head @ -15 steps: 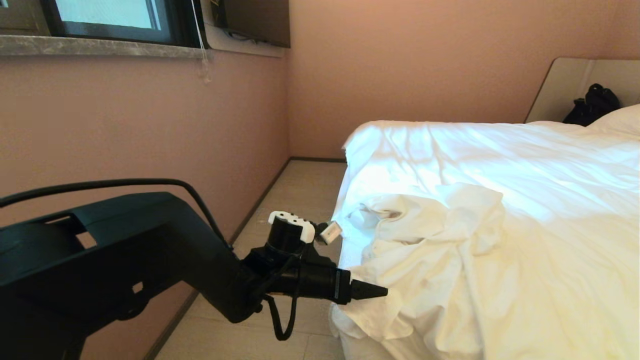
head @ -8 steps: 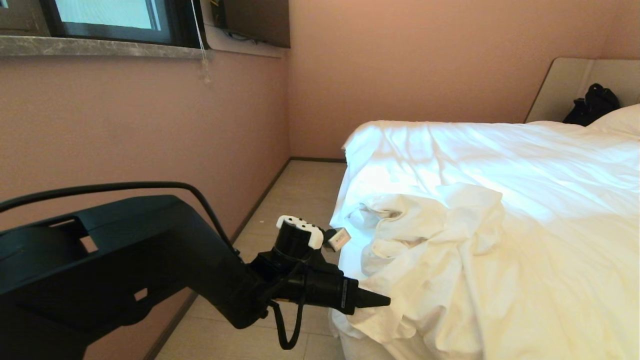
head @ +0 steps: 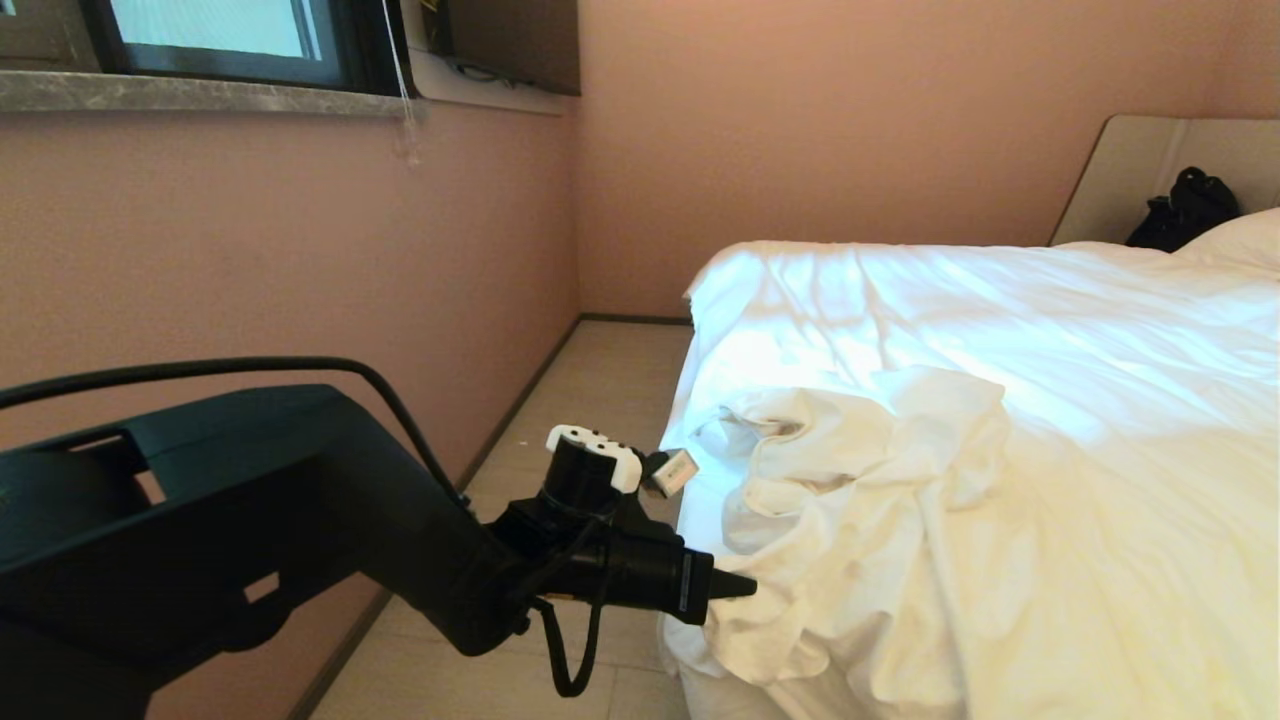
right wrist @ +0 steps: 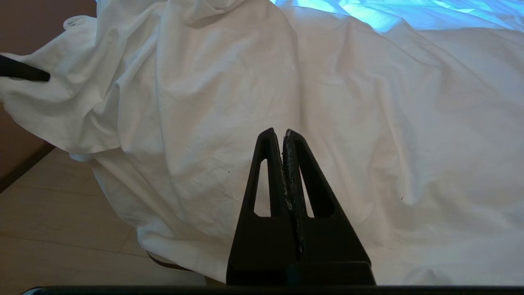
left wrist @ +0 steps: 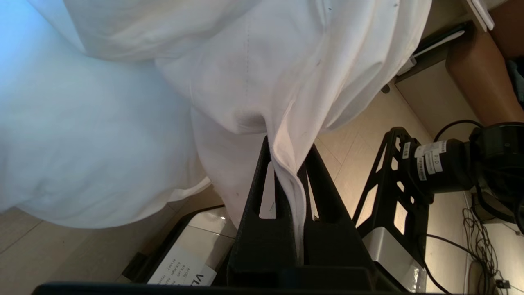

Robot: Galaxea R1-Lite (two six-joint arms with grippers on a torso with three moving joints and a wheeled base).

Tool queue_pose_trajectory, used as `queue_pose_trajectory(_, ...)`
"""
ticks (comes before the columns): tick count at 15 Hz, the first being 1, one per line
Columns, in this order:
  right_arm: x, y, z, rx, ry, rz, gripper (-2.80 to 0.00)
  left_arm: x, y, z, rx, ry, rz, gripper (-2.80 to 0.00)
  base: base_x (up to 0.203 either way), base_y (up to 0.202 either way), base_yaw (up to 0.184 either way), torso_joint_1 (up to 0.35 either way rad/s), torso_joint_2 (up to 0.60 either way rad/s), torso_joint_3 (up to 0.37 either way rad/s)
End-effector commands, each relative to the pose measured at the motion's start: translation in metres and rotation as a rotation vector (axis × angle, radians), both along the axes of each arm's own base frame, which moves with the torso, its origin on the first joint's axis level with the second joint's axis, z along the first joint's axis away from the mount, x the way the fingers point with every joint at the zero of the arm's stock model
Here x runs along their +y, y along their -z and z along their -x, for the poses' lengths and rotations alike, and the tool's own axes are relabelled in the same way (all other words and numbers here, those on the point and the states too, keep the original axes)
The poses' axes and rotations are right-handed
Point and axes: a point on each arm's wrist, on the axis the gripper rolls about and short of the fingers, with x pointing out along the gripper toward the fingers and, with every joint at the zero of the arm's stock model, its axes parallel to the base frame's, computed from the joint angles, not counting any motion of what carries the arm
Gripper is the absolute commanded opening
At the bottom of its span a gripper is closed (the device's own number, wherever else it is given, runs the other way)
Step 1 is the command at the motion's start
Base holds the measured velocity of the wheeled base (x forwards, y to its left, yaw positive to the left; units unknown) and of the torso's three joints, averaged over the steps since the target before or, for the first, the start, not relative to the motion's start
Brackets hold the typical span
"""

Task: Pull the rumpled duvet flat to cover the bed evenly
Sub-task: Flatten the corners of the folded blanket

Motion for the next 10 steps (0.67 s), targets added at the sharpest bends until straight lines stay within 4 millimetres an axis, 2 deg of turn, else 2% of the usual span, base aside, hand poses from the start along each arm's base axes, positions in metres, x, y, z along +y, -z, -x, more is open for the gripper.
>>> queue_pose_trajectory(1, 0.000, 0.000, 0.000, 0.000, -0.001, -0.001, -2.80, 0.003, -0.011, 0.004, -0.016, 0.001, 0.016, -2.80, 0.000, 0.000, 0.000, 0.000, 0.00, 0.000)
queue_pose_trajectory(4, 0.000, 0.000, 0.000, 0.000, -0.001, 0.001, -2.80, 0.014, -0.021, 0.017, -0.022, -0.030, 0.002, -2.80, 0.000, 0.000, 0.000, 0.000, 0.00, 0.000)
queue_pose_trajectory(10, 0.000, 0.000, 0.000, 0.000, -0.001, -0.001, -2.80, 0.065, -0.069, 0.069, -0.109, -0.188, -0.005, -2.80, 0.000, 0.000, 0.000, 0.000, 0.00, 0.000)
